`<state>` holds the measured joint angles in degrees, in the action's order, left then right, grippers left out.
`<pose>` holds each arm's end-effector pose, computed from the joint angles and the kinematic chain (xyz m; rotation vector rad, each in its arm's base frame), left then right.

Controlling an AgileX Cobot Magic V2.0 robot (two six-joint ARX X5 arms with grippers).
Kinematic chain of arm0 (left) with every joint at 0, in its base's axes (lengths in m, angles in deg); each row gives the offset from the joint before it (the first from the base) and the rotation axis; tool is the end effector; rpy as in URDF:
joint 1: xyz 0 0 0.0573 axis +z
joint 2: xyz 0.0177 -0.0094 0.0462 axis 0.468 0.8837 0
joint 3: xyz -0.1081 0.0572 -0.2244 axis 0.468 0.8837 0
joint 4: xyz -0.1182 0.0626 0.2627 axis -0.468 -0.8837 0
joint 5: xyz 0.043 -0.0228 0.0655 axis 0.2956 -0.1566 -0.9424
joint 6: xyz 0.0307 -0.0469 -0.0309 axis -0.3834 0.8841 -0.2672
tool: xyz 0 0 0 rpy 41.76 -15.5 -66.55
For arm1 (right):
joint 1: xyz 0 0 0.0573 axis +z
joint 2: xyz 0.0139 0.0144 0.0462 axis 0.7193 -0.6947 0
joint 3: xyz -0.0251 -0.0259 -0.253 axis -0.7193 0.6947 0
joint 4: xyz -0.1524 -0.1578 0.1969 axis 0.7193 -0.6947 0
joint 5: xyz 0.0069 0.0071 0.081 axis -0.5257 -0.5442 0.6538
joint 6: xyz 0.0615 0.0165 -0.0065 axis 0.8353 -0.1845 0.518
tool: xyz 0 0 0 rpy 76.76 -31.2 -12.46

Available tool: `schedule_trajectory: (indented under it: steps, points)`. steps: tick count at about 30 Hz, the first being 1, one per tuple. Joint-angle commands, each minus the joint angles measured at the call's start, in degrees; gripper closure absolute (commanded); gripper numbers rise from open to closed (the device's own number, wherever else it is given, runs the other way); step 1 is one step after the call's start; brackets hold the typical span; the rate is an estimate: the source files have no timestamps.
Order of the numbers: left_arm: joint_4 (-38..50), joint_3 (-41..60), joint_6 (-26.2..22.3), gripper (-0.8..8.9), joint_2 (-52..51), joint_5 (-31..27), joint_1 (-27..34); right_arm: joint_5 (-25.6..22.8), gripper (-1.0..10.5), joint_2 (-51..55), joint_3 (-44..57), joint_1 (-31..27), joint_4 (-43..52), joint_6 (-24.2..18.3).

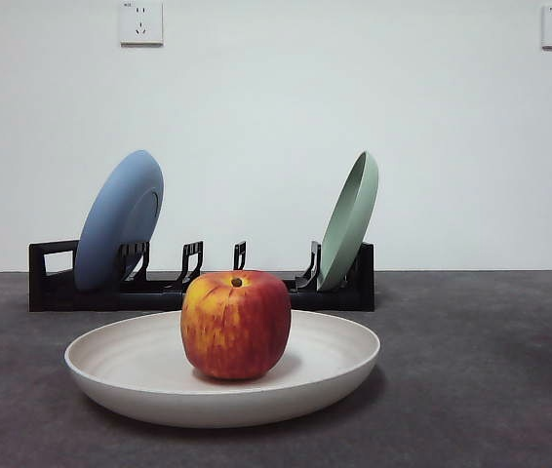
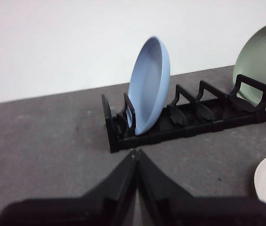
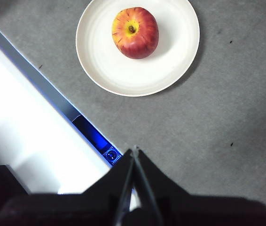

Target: Take the yellow plate from the plate rack,put the plate on the table,take the apple from the table,put the apple in the plate

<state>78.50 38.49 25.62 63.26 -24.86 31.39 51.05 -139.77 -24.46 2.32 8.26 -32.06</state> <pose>0.1608 0.0002 0.1819 0.0623 0.0587 -0.1532 0.1409 0.1633 0.3387 -0.3234 0.9975 0.7950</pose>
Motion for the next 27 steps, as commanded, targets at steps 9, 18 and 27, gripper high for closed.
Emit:
schedule_trajectory:
  steps: [9, 18, 27]
  points:
    - [-1.9, 4.9, 5.1, 8.17, -1.6, -0.2, 0.2, -0.3, 9.5, 0.0, 0.5, 0.0, 0.3, 0.4]
    - [-1.7, 4.9, 5.1, 8.17, -1.2, -0.2, 0.3, -0.3, 9.5, 0.0, 0.5, 0.0, 0.4, 0.4]
    - [-1.7, 4.9, 5.1, 8.17, -0.3, -0.2, 0.3, -0.3, 9.5, 0.0, 0.5, 0.0, 0.3, 0.4]
